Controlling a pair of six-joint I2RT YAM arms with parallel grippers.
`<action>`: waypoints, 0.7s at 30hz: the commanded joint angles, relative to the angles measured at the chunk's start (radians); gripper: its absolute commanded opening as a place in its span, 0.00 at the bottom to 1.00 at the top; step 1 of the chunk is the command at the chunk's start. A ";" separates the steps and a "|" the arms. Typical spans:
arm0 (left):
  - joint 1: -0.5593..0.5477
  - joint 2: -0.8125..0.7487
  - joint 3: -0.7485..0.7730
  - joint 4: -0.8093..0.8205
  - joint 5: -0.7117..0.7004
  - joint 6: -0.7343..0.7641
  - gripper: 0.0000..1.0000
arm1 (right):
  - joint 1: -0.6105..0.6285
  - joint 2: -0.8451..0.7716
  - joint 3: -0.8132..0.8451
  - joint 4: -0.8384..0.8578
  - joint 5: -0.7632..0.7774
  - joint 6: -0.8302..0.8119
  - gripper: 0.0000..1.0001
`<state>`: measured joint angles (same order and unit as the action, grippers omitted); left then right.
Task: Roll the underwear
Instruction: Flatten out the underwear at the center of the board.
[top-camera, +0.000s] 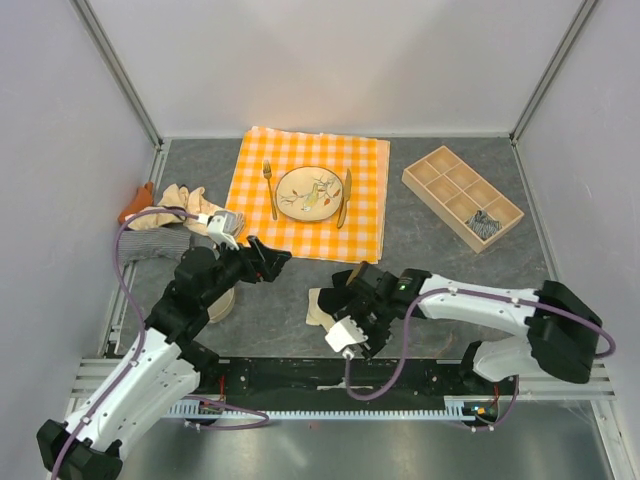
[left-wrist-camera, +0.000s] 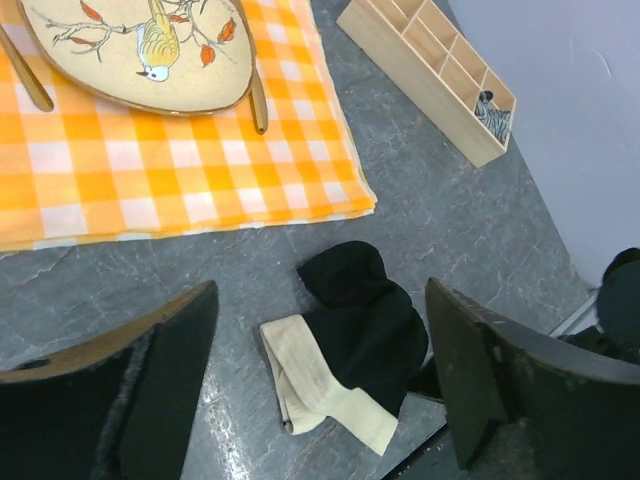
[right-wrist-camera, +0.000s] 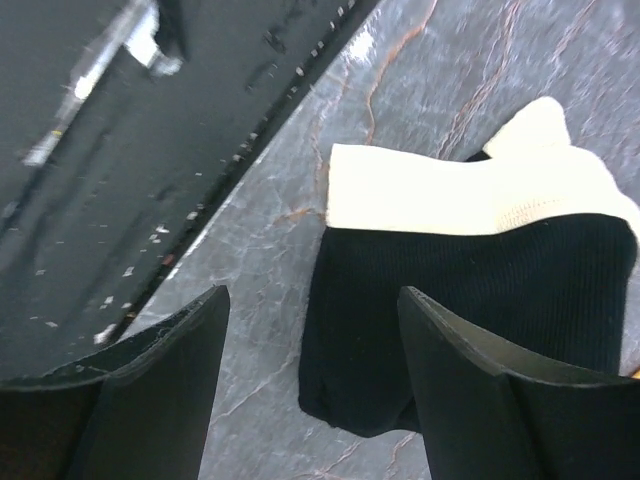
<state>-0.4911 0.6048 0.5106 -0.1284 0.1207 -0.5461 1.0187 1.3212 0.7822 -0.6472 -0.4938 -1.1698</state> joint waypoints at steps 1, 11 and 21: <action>-0.001 -0.065 -0.053 -0.063 0.002 -0.083 0.85 | 0.053 0.102 0.083 0.107 0.179 0.064 0.73; -0.001 -0.145 -0.142 -0.125 0.025 -0.120 0.84 | 0.086 0.188 0.042 0.147 0.176 0.128 0.34; -0.013 -0.039 -0.196 -0.047 0.210 -0.115 0.80 | -0.366 0.013 0.161 0.004 -0.265 0.295 0.00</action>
<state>-0.4934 0.4770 0.3161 -0.2474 0.1928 -0.6369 0.8249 1.4166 0.8745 -0.6136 -0.5346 -0.9836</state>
